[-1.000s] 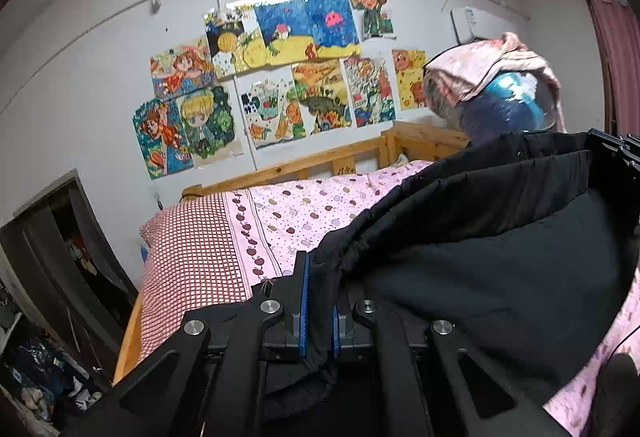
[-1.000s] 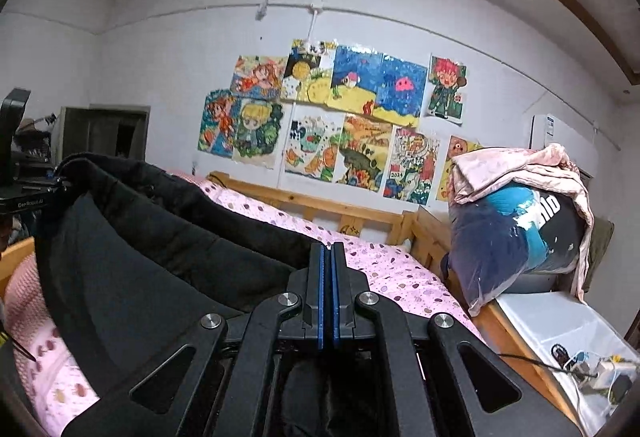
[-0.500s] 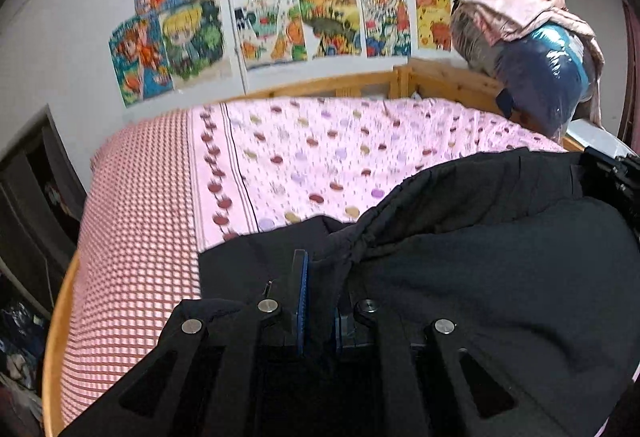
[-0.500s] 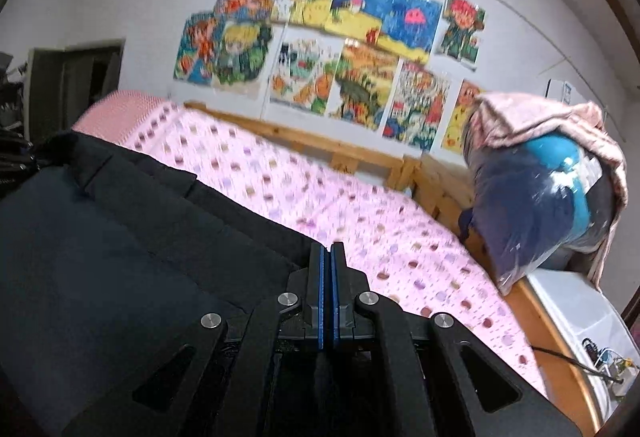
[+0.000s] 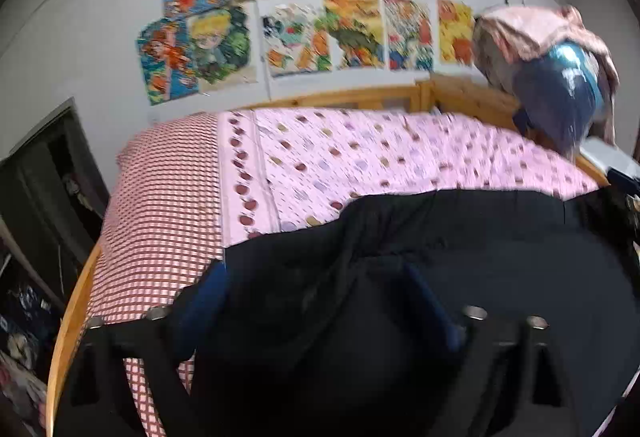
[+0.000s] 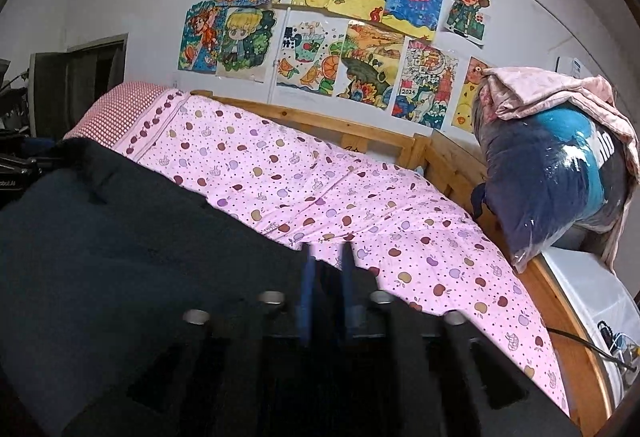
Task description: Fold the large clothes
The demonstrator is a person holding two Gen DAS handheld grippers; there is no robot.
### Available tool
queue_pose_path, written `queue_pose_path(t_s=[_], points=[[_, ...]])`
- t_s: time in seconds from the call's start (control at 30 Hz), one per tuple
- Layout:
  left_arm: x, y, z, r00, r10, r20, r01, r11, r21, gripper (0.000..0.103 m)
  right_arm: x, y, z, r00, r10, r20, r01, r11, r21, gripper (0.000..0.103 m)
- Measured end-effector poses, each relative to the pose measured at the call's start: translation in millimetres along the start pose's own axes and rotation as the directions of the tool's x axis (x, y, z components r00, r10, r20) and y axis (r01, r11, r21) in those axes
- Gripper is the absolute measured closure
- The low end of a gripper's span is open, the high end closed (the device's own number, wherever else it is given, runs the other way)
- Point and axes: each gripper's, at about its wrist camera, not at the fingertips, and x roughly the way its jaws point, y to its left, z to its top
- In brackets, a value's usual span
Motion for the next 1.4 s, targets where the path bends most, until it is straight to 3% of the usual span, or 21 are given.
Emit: queue_pose_path(t_s=[0.07,0.23,0.3,0.5,0.63,0.73,0.83,1.0,1.13,1.27,1.4], points=[[-6.8,5.7,-0.9,1.0,-0.012,-0.004,0.011,1.0,-0.019,0.011,-11.5,-4.4,-1.8,1.0,0.001,0.019,-0.001,1.0,0.018,0.042],[-29.3,12.5,-8.5,1.0,0.002,0.022,-0.002,1.0,-0.021,0.011,-39.8,-11.2,-5.5,0.998,0.058,0.029,-0.06,0.997,0.047,0.029],[-40.5,14.0,-11.8,0.999,-0.017,0.038,0.018,0.999,-0.029,0.009,-51.0,-13.7,-10.1,0.995,0.099,0.03,-0.101,0.992,0.07,0.017],[-72.0,9.2,-40.9,0.984,-0.15,0.095,0.152,0.988,-0.007,0.002,-81.8,-15.0,-43.5,0.968,0.252,-0.001,-0.25,0.959,0.136,0.013],[-55.5,-9.5,-59.0,0.979,-0.195,0.051,0.191,0.979,0.075,0.002,-74.8,-6.8,-78.3,0.946,0.318,-0.064,-0.307,0.941,0.142,0.013],[-37.5,-16.8,-60.4,0.982,-0.187,0.038,0.182,0.979,0.095,0.001,-53.6,-1.5,-91.8,0.948,0.296,-0.118,-0.282,0.951,0.123,0.013],[-22.8,-19.5,-51.6,0.984,-0.173,0.03,0.17,0.982,0.084,0.0,-32.9,-1.6,-92.9,0.947,0.302,-0.114,-0.285,0.948,0.144,0.013],[5.5,-26.4,-31.5,0.994,-0.109,-0.03,0.111,0.99,0.088,0.0,13.7,-4.4,-75.4,0.957,0.254,-0.14,-0.235,0.962,0.142,0.013],[36.3,-20.5,-16.4,0.993,-0.057,-0.104,0.06,0.998,0.025,0.0,43.5,1.0,-56.4,0.966,0.196,-0.169,-0.184,0.98,0.082,0.013],[66.2,-0.9,-18.6,0.979,-0.109,-0.174,0.092,0.991,-0.102,0.0,78.9,-8.2,-47.2,0.97,0.144,-0.198,-0.126,0.987,0.098,0.012],[86.1,12.9,-33.9,0.964,-0.172,-0.202,0.132,0.971,-0.197,0.0,104.7,-20.1,-53.9,0.96,0.172,-0.222,-0.127,0.971,0.205,0.011]])
